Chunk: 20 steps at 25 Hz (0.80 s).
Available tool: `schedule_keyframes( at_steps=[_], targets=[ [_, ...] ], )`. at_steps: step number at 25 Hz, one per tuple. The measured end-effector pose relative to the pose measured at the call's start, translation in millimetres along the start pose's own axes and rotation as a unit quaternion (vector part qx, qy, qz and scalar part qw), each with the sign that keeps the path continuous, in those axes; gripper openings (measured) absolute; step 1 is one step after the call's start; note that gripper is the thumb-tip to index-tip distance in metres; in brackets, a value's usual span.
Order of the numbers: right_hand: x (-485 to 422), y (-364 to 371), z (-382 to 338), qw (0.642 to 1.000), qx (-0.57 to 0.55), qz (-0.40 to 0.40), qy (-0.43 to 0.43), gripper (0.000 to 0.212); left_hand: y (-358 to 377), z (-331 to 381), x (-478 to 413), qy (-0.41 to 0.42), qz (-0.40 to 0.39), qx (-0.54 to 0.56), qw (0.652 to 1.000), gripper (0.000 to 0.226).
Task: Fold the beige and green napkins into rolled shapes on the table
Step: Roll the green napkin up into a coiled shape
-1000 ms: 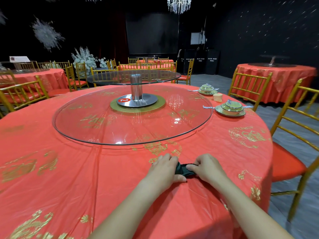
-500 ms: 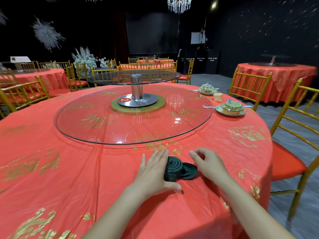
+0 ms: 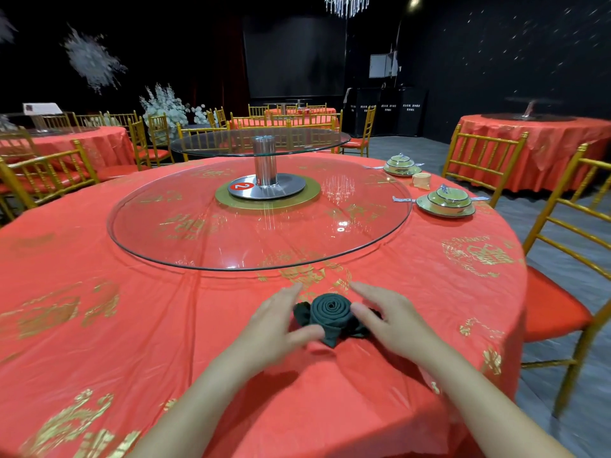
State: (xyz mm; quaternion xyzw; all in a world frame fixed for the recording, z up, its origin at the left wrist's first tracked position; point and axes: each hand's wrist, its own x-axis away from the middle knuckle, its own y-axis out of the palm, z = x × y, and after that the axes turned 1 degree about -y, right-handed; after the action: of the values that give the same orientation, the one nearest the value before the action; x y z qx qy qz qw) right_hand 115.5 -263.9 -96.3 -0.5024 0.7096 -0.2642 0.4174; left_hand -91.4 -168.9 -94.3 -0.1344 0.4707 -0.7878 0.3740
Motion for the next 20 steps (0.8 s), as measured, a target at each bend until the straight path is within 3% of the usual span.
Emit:
schedule_keyframes(
  at_steps=[3, 4, 6, 8, 12, 14, 16, 20],
  targets=[
    [-5, -19, 8, 0.992, -0.043, 0.034, 0.117, 0.034, -19, -15, -15, -0.097, 0.14, 0.139, 0.976, 0.041],
    [-8, -23, 8, 0.988, -0.022, 0.015, 0.15, 0.034, -24, -17, -20, -0.13, 0.132, 0.155, 0.97, 0.028],
    [-18, -23, 2, 0.98, 0.0, -0.041, 0.195, 0.041, -29, -12, -27, -0.16, 0.039, 0.188, 0.968, 0.018],
    [-30, -16, -5, 0.972, -0.002, -0.089, 0.219, 0.049, -25, 1, -34, -0.175, -0.056, 0.193, 0.964, 0.02],
    [-43, -6, -10, 0.962, -0.045, -0.139, 0.232, 0.066, -21, 21, -46, -0.173, -0.124, 0.163, 0.963, 0.033],
    [-44, -7, -9, 0.955, -0.091, -0.145, 0.242, 0.063, -23, 22, -51, -0.199, -0.173, 0.215, 0.94, 0.024],
    [-43, -8, -8, 0.951, -0.123, -0.141, 0.245, 0.057, -23, 22, -54, -0.217, -0.208, 0.226, 0.927, 0.028],
    [-41, -6, -5, 0.95, -0.154, -0.127, 0.24, 0.053, -24, 26, -60, -0.223, -0.22, 0.2, 0.928, 0.041]
  ],
)
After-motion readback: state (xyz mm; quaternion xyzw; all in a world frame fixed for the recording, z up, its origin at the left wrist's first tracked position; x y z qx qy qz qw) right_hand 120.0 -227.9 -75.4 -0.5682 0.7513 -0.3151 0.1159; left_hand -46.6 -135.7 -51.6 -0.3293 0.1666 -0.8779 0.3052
